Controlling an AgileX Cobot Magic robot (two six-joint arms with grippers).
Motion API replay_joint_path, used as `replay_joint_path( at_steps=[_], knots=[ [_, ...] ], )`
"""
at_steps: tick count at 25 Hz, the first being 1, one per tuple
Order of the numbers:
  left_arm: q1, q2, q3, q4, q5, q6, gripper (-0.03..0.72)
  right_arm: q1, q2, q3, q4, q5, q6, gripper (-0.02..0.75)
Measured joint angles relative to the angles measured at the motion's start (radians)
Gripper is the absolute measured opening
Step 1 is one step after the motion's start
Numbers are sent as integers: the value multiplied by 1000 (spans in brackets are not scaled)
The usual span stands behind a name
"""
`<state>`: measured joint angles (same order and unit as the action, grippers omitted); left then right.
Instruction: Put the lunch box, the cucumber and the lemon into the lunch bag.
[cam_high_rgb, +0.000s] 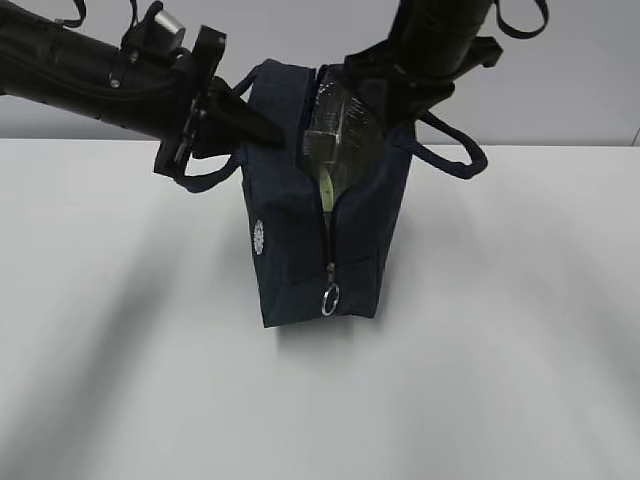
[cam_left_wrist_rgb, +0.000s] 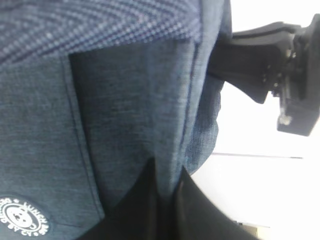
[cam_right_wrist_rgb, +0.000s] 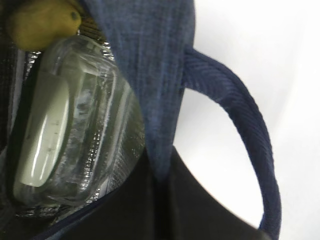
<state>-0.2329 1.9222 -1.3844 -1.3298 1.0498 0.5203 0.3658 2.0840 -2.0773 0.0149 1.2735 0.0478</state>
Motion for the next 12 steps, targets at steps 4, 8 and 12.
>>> replay_joint_path(
  at_steps=[4,8,12],
  knots=[
    [-15,17,0,-39,-21,2,-8,-30,-9,39,7,-2,9,1],
    [-55,70,0,-102,-28,27,-8,-30,-9,47,23,-6,9,1],
    [-82,111,0,-170,-44,65,-8,-30,-11,58,26,-6,10,1]
  ],
)
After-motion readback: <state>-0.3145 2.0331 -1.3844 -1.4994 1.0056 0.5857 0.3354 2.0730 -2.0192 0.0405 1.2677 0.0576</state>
